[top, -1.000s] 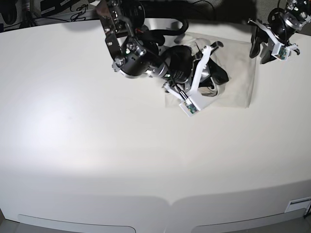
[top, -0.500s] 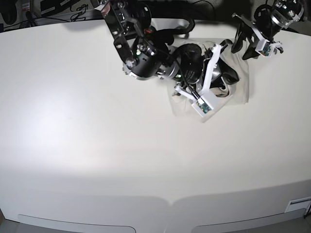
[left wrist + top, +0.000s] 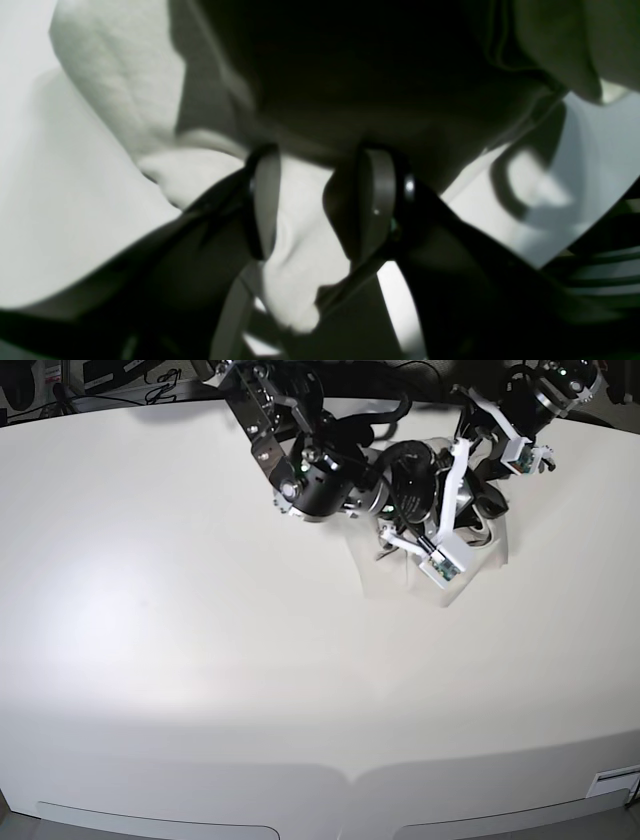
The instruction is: Fold the T-shirt properly
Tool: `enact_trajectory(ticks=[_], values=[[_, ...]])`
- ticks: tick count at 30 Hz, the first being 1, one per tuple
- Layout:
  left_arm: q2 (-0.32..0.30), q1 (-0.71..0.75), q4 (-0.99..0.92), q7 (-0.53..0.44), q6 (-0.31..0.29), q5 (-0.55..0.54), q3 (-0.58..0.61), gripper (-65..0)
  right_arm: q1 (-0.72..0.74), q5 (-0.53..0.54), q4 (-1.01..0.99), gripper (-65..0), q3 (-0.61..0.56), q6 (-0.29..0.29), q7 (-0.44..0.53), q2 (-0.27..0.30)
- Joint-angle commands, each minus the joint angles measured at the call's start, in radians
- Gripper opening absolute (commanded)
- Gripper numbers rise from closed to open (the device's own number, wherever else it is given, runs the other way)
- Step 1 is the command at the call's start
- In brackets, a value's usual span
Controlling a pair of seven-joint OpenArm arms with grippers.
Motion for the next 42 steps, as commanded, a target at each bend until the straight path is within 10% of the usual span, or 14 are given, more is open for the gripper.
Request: enact_trajectory(ticks=[1,4,7,11,19,36,42], values=[[-0.010,0.003,0.012,-0.020,-0.008,-0.011,-0.003,-41.2,0.014,0.028,0.016,-65.0,-0.002,0.011,0.045,-0.014],[-0.009,0.003,0.012,-0.020,-0.008,-0.011,-0.003,-41.2,0.014,0.032,0.016,-65.0,-0.003,0.011,0.055,-0.014],[-0.009,0.003,0.012,-0.021,-0.008,-0.011,-0.003,-41.2,0.014,0.067,0.016,-50.2,-0.010,0.012,0.056,-0.014],[-0.009,0.003,0.012,-0.021,-0.008,-0.011,-0.003,-41.2,0.014,0.188,0.016,-38.7,-0.011,0.133,0.055,-0.014],[-0.036,0.003,0.012,-0.012,-0.008,-0.011,-0.034,-41.2,0.017,0.295,0.016,-38.7,-0.003,0.169,0.055,-0.014],[-0.043,0.046,0.017,0.008,-0.008,-0.177,-0.302,-41.2,0.125,-0.028,0.018,-38.7,0.328,0.164,-0.070,-0.011],[-0.043,0.079,0.100,0.014,-0.008,-0.188,-0.302,-41.2,0.124,-0.028,0.018,-38.7,0.386,0.164,-0.092,0.075]])
